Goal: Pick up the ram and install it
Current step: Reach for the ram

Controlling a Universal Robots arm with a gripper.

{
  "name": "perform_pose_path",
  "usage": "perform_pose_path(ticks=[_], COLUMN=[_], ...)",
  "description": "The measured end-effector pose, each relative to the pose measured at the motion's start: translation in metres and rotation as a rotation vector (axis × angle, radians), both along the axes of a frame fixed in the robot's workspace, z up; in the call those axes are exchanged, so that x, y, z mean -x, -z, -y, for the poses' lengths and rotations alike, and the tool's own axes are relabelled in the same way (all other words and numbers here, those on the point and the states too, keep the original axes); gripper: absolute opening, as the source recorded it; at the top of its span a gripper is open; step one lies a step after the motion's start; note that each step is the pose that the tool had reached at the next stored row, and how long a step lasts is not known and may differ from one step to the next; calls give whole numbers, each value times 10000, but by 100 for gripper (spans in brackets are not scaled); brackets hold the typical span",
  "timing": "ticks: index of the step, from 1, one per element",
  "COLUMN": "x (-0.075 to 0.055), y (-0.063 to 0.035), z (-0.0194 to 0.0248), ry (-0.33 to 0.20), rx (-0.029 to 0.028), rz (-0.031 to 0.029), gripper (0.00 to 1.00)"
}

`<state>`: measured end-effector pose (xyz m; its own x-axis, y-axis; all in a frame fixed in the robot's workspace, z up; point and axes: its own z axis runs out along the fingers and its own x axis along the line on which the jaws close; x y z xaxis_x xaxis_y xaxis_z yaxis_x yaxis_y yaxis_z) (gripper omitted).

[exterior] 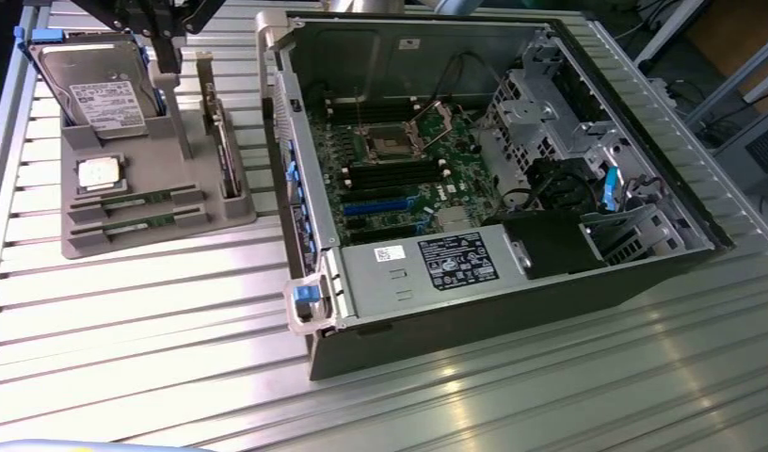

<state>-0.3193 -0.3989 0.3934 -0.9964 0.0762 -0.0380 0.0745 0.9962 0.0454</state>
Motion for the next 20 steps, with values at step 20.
perform_pose_path(ticks=[20], x=[312], y=[1], z=[0], ry=[0], rx=[0], rz=[28], gripper=[11])
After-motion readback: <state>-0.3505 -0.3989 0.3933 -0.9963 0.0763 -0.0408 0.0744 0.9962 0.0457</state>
